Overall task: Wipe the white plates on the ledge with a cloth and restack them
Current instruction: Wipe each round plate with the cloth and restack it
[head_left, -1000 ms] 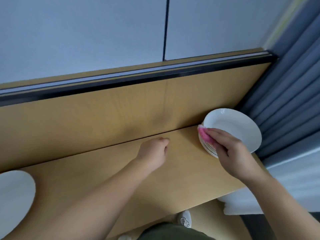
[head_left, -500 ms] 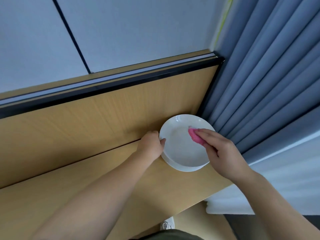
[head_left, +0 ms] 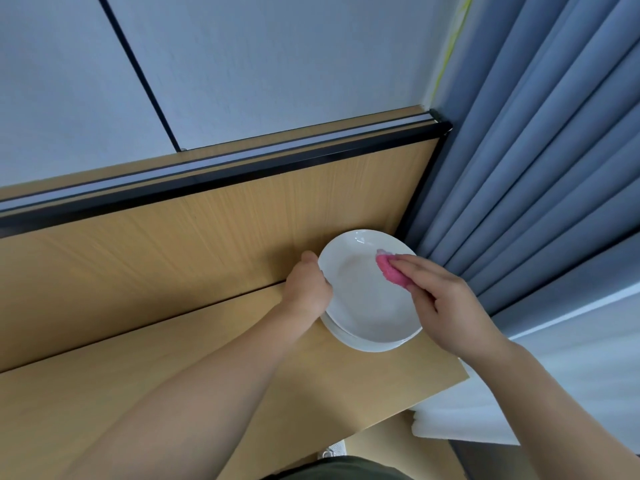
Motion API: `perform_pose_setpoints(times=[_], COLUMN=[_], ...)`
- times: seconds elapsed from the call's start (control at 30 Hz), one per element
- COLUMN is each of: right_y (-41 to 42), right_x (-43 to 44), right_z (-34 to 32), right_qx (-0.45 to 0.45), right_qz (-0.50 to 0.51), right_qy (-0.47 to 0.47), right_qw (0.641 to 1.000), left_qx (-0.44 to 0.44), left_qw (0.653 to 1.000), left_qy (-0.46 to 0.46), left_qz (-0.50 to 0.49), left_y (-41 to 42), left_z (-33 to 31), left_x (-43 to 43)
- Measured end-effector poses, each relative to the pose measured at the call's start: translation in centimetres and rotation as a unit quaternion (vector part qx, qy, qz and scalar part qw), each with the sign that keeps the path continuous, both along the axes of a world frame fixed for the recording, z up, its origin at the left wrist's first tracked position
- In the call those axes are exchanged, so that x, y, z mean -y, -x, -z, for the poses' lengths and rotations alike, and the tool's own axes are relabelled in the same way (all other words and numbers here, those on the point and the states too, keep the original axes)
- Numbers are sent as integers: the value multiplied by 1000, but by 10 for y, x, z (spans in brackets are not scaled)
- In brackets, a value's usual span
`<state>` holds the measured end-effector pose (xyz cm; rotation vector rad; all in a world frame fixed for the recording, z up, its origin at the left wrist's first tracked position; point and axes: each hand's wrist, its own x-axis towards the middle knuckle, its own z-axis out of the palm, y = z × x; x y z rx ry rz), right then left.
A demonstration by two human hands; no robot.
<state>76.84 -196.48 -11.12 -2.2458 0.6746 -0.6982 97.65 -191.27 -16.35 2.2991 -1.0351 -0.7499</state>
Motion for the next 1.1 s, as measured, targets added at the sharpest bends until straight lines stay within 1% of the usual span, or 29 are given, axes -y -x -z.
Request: perform_pose_setpoints(times=[0.27,0.5,0.7,0.8,1.1], right_y=[-13,-56,-106,-129,-163], right_x=[-5,-31,-78,-106,-173], right_z=[-20,-26,-15,-10,9], right_qx=[21,37,49,49,1], right_qz=[4,-23,-50,-69,-104], right_qy=[23,63,65,47,23], right_qw=[1000,997,995,995,994], left_qx=[-57,-66,-63,-67,-89], left_qw=[995,990,986,984,975], left_qy=[64,91,87,80,34], left_qz=[-53,-90,-126,-145,-199], left_y=[-18,-63,-105,-119,-135], left_z=[-3,-6,-1,7,54], left_x=[-25,-83,-150,-185,-270])
